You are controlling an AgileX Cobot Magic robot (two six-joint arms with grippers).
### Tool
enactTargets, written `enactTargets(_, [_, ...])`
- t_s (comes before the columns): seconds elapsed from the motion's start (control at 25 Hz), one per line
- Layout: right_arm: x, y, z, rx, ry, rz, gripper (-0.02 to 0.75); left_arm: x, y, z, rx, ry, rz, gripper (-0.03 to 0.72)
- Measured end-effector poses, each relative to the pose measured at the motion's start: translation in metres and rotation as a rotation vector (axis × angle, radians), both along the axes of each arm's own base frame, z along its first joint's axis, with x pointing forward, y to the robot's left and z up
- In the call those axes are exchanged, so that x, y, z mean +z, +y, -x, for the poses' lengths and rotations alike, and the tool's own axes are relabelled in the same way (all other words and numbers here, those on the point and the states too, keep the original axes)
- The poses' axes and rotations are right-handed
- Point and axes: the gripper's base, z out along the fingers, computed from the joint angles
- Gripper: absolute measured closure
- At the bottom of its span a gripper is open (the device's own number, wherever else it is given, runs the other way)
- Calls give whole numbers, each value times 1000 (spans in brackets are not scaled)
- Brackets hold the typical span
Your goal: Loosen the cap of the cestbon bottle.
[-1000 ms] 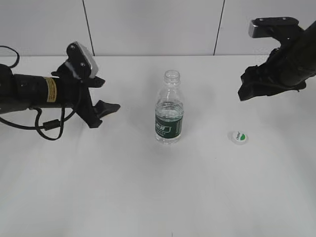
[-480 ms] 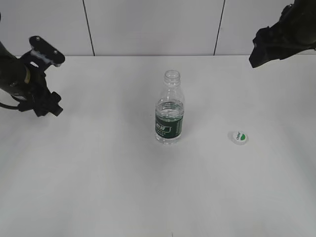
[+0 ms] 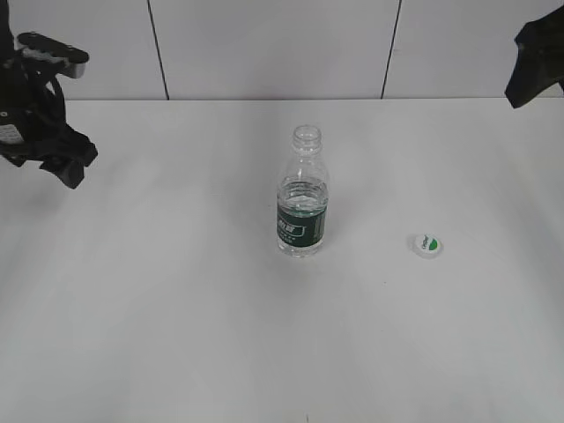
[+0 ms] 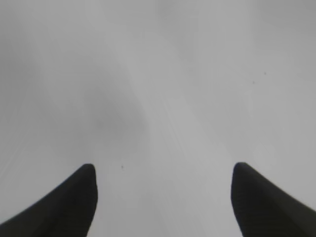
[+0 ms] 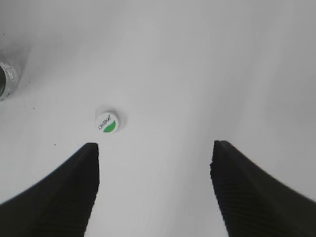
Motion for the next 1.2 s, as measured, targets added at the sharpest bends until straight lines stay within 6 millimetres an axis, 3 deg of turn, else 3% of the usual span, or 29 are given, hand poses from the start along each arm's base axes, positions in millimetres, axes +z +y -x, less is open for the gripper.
enactTargets(0.36, [-3,-35,6,-88,111,5,200,26,39,18,175,188,113,179])
enactTargets(0.64, [7,-36,14,-127,92,-10,200,42,41,40,206,243,142,181])
enactTargets(0.84, [18,-37,48,-129,73,-14,200,43,41,74,210,263,156,181])
enactTargets(1.2, [2,-38,140,-125,111,-10,200,66,41,149,203,152,196,181])
